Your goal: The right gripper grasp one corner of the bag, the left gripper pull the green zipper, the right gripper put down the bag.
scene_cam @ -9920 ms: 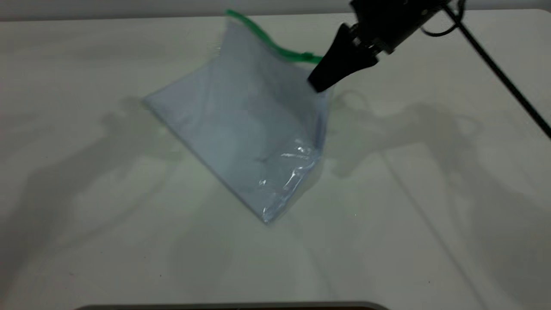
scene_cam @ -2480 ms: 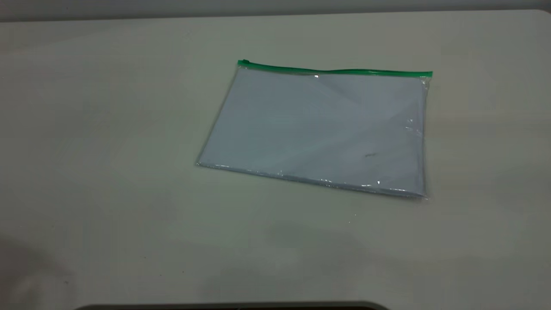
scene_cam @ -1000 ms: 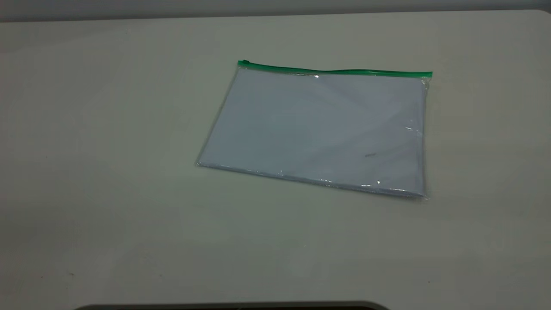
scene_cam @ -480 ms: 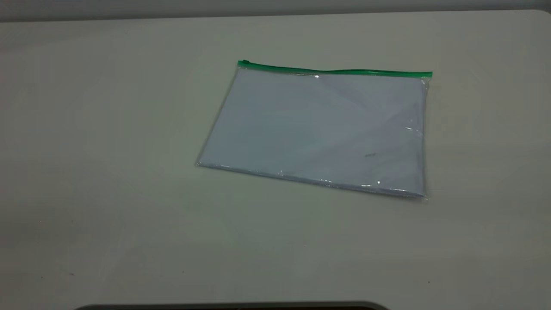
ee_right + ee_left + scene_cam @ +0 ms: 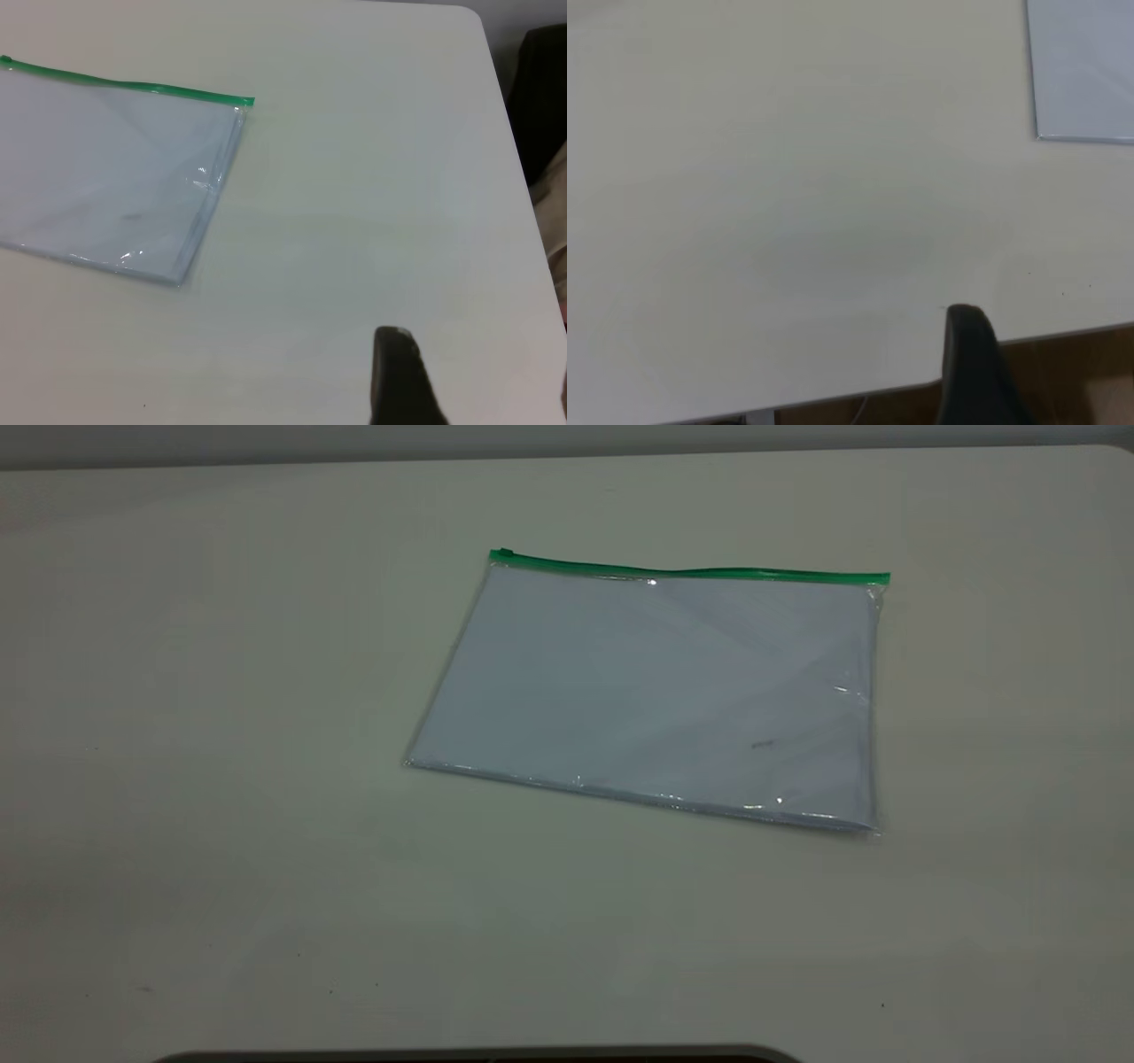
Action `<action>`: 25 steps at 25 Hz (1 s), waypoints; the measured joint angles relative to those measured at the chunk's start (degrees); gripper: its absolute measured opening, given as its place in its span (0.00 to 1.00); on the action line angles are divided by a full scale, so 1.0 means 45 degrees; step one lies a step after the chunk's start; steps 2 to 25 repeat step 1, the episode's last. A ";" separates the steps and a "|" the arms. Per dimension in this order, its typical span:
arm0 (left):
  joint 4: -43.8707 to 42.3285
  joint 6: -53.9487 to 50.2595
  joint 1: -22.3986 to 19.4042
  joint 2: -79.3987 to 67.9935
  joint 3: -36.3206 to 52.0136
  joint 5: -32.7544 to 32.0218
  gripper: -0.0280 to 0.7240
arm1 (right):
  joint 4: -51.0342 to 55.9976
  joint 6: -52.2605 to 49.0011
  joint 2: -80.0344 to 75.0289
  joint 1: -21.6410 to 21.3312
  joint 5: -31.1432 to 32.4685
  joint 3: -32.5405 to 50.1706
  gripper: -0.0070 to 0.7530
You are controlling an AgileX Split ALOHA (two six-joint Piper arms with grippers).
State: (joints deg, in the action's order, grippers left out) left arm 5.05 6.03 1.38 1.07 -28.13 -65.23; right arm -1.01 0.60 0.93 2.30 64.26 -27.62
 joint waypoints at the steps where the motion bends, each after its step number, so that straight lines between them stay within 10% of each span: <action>1: 0.0000 0.0000 0.0000 0.0000 0.0000 0.0000 0.68 | 0.0000 0.0000 0.0000 0.0000 0.0000 0.0000 0.62; 25: 0.0000 0.0000 0.0000 0.0000 0.0000 0.0000 0.68 | 0.0000 0.0000 0.0000 0.0000 0.0000 0.0000 0.62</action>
